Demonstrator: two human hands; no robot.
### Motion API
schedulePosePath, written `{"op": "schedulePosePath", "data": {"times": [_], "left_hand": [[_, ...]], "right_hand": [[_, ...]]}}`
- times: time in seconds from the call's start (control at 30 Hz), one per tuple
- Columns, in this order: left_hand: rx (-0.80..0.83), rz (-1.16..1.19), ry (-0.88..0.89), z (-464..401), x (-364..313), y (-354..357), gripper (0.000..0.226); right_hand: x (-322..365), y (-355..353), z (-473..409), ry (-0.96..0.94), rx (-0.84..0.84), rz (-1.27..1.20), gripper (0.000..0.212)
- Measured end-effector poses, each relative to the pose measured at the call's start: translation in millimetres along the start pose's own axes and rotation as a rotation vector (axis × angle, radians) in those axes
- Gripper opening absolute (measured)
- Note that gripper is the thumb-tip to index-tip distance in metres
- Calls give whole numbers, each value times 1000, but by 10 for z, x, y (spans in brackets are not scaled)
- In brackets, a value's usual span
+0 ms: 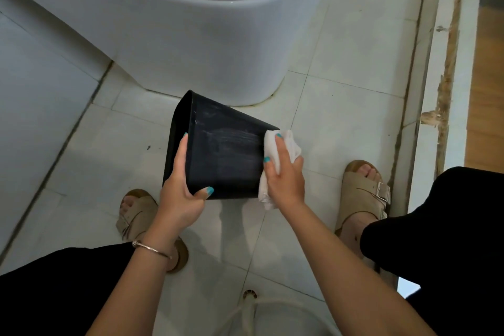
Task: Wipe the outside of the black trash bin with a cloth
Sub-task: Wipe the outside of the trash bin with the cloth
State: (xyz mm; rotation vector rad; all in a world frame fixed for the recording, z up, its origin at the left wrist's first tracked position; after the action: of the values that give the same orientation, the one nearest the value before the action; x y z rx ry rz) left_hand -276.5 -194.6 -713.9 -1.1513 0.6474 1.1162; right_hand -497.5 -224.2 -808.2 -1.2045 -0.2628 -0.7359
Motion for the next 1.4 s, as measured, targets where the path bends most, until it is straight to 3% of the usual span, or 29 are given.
{"op": "schedulePosePath", "data": {"times": [0.27,0.7,0.9,1.13,1.4], "left_hand": [[14,149,9,26,137,-10,109],[1,134,-21,-14,138,3,110],[1,111,9,-19,94,29,111],[-7,149,18,8,168,17,113],[-57,131,-12,-31,175,-18,113]], "right_hand": [[1040,1,189,-447,46,71,57],[-184,-110,-222,-29,-42,97,54],[178,-74,-82,-40,-75,110,54],[1111,-13,239,-441,-26,167,55],[695,-72,74,-337,-14,173,55]]}}
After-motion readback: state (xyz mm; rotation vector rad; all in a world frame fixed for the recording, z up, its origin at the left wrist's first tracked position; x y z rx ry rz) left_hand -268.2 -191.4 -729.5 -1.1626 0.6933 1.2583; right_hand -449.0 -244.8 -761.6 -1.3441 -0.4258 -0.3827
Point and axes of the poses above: each hand's wrist, its own z-axis away from the middle knuckle, its own y-axis out of the palm, x = y × z, the point moved 8 cm from there along -z, towards the middle knuckle, and after that the axes turned 14 degrees about z, right-handed, at the moved point
